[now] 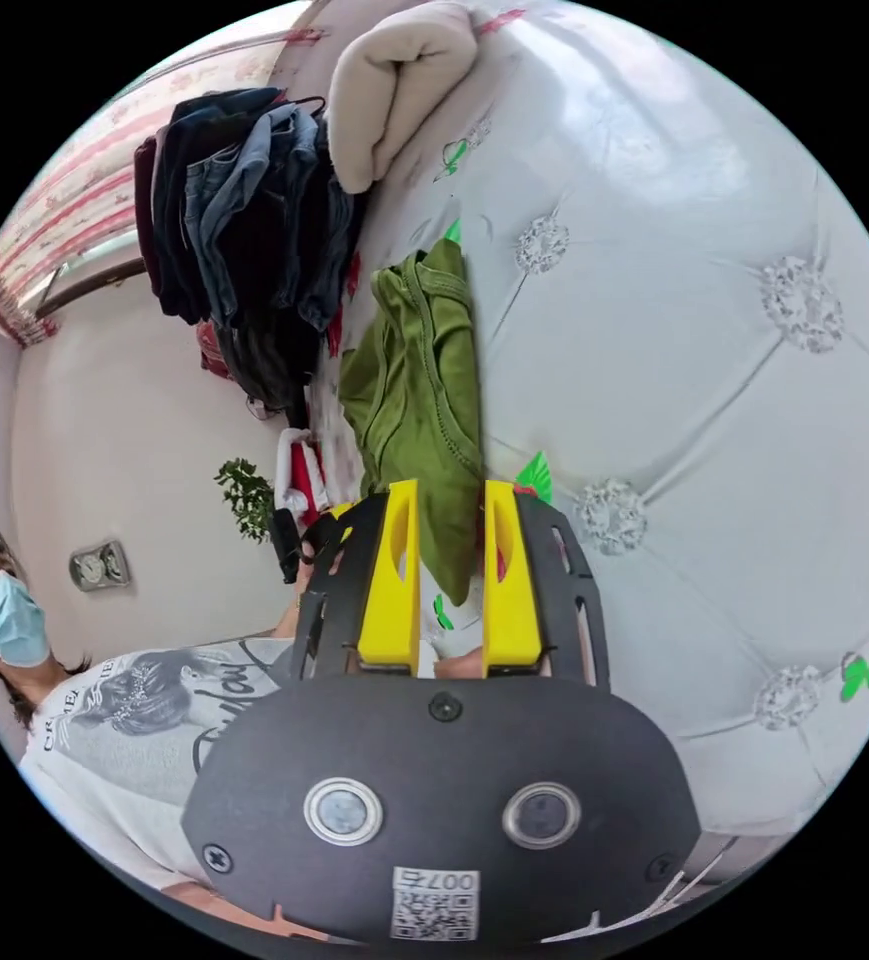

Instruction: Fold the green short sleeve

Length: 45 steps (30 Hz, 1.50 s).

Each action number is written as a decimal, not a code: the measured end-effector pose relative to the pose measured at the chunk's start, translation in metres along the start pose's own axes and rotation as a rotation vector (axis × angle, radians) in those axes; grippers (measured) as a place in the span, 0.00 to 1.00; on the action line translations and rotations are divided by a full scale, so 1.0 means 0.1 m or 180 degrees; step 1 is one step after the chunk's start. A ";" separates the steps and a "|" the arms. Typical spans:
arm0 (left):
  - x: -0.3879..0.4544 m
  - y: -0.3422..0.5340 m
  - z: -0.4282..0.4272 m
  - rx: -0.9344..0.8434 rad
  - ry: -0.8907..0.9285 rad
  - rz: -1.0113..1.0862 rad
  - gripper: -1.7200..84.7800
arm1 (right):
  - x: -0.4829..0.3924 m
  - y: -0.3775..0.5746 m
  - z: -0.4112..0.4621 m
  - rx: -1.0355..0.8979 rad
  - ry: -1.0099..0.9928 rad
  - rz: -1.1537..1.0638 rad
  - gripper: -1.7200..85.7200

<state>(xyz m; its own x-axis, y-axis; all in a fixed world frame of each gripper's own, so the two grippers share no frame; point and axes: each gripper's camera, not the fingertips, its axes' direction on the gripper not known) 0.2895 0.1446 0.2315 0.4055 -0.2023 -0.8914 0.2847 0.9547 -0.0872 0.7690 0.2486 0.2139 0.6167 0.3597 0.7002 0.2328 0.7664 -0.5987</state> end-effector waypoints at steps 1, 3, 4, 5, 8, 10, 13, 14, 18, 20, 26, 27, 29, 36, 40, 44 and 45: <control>-0.04 -0.06 0.02 -0.0016 0.0064 -0.0021 0.14 | 0.03 -0.07 0.00 -0.0007 -0.0167 0.0001 0.08; -0.16 -0.15 0.09 -0.0094 0.0266 -0.0110 0.07 | 0.06 -0.17 0.02 -0.0051 -0.0421 0.0040 0.07; -0.25 -0.21 0.17 -0.0246 0.0491 -0.0233 0.03 | 0.02 -0.23 0.01 -0.0108 -0.0540 0.0014 0.06; -0.28 -0.24 0.18 -0.0272 0.0601 -0.0285 0.03 | -0.08 -0.28 -0.02 -0.0142 -0.0586 -0.0031 0.05; -0.16 -0.36 -0.05 -0.0054 0.0900 -0.0213 0.02 | -0.45 -0.32 -0.26 -0.0181 -0.0698 -0.0211 0.04; 0.00 -0.47 -0.33 0.0109 0.1113 -0.0176 0.01 | -0.71 -0.37 -0.44 -0.0220 -0.0844 -0.0274 0.03; 0.17 -0.77 -0.71 0.0424 0.1442 -0.0152 0.01 | -1.24 -0.63 -0.78 -0.0243 -0.1047 -0.0366 0.03; 0.23 -0.87 -0.79 0.0472 0.1495 -0.0121 0.01 | -1.53 -0.80 -0.92 -0.0265 -0.1081 -0.0457 0.03; 0.92 -1.77 -1.40 0.0744 0.1747 0.0420 0.01 | -2.77 -1.34 -1.38 -0.0255 -0.1079 -0.1054 0.03; 1.35 -2.17 -1.77 0.0934 0.1838 0.0778 0.01 | -3.79 -1.61 -1.77 -0.0077 -0.1093 -0.1607 0.03; 2.56 -3.01 -2.87 0.1595 0.1446 0.1738 0.01 | -5.68 -1.93 -2.36 0.0646 -0.1014 -0.2583 0.03; 2.59 -3.12 -2.92 0.1660 0.1323 0.1675 0.02 | -5.76 -2.00 -2.34 0.0668 -0.1021 -0.2596 0.03; 2.50 -3.26 -2.87 0.1770 0.1147 0.1524 0.02 | -5.87 -2.31 -2.12 0.0730 -0.0991 -0.2552 0.04; 1.49 -3.32 -1.64 0.1338 -0.0036 0.0807 0.09 | -4.84 -2.88 -1.10 0.0836 -0.0144 -0.1983 0.07; 0.92 -2.59 -0.98 0.1293 -0.0267 0.0762 0.10 | -3.66 -2.31 -1.10 0.1276 0.0213 -0.1821 0.10; 0.59 -1.77 -0.14 0.0946 -0.0869 0.0580 0.09 | -1.96 -1.69 -1.26 0.1339 0.1503 -0.0729 0.11; 0.49 -1.54 0.20 0.0687 -0.1070 0.0444 0.09 | -1.72 -1.59 -1.33 0.1326 0.1597 -0.0551 0.11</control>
<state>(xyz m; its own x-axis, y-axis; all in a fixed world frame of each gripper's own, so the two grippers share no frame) 0.2825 -0.0166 0.2103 0.7036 -0.1684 -0.6903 0.3678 0.9175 0.1511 0.7261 -0.0063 0.1373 0.8947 -0.0005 0.4467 0.1123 0.9682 -0.2238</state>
